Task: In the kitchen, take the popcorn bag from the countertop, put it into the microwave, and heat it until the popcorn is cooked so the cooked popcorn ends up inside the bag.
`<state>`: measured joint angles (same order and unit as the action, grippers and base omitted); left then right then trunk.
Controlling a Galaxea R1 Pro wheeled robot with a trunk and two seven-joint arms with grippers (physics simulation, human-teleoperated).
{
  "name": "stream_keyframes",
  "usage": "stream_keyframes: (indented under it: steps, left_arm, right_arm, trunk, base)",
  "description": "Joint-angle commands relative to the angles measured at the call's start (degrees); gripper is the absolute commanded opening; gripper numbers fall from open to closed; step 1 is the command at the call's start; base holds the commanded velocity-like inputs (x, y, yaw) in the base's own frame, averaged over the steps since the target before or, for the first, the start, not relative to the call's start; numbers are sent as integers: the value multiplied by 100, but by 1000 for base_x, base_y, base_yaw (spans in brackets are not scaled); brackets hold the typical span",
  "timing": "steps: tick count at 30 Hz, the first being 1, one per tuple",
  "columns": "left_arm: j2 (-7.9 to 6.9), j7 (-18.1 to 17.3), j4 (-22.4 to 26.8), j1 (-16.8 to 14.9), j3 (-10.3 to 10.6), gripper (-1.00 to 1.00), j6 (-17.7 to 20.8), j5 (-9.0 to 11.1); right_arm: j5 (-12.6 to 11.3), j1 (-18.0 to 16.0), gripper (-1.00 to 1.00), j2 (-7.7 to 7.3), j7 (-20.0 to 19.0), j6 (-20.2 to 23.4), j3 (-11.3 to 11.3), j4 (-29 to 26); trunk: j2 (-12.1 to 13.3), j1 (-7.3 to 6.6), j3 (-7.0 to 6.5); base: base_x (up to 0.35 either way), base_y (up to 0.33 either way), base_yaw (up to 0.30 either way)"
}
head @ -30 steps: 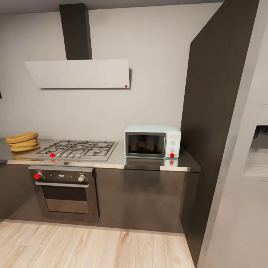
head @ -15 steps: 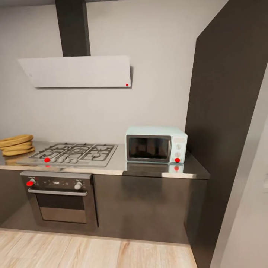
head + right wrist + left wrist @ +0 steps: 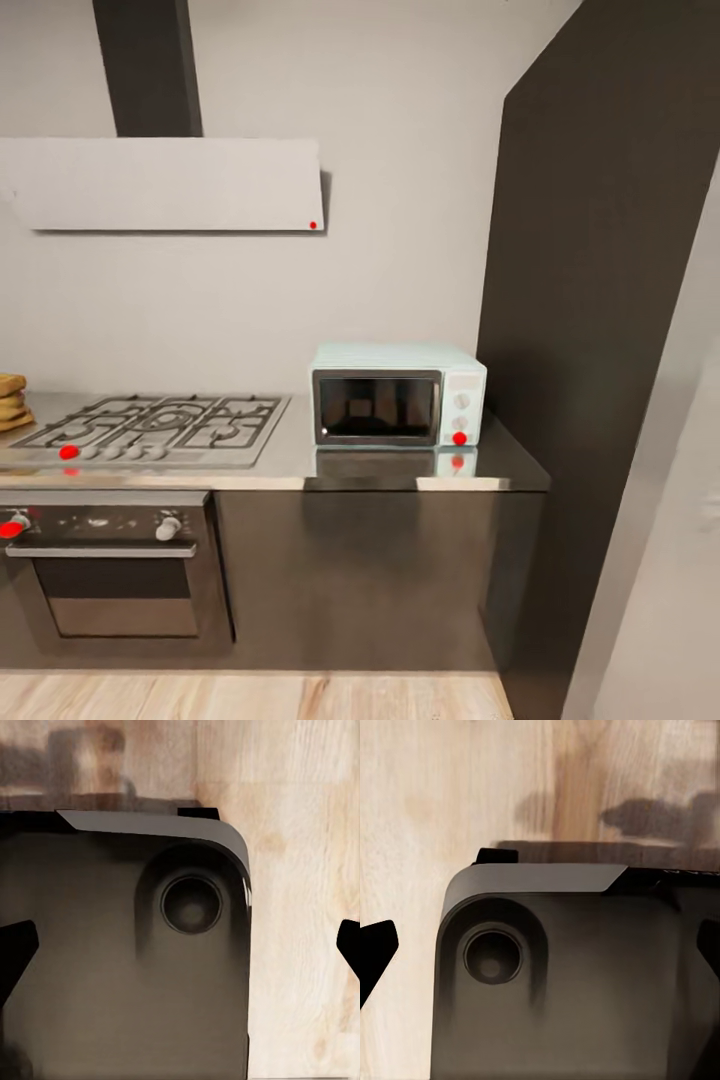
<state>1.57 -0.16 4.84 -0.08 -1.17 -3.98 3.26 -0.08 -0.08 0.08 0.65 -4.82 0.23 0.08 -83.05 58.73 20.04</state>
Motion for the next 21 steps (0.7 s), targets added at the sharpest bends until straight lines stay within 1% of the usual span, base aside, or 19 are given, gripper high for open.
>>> stream_keyframes:
  steps: [1, 8, 21]
  left_arm:
    - [1, -2, -1, -1, -8, 100, -15, 34]
    - [1, -1, -1, -1, -8, 100, -15, 34]
    - [1, -1, 8, -1, -10, 100, -15, 35]
  right_arm:
    - [2, -1, 100, 1, 6, -19, 3, 1]
    - [17, -1, 100, 7, 6, -18, 3, 1]
    - [48, -1, 100, -16, 6, -10, 34, 1]
  trunk:
    - [-3, 0, 5]
    - [-3, 0, 5]
    - [-3, 0, 5]
  base:
    - [1, 0, -240]
    - [0, 0, -236]
    - [0, 0, -14]
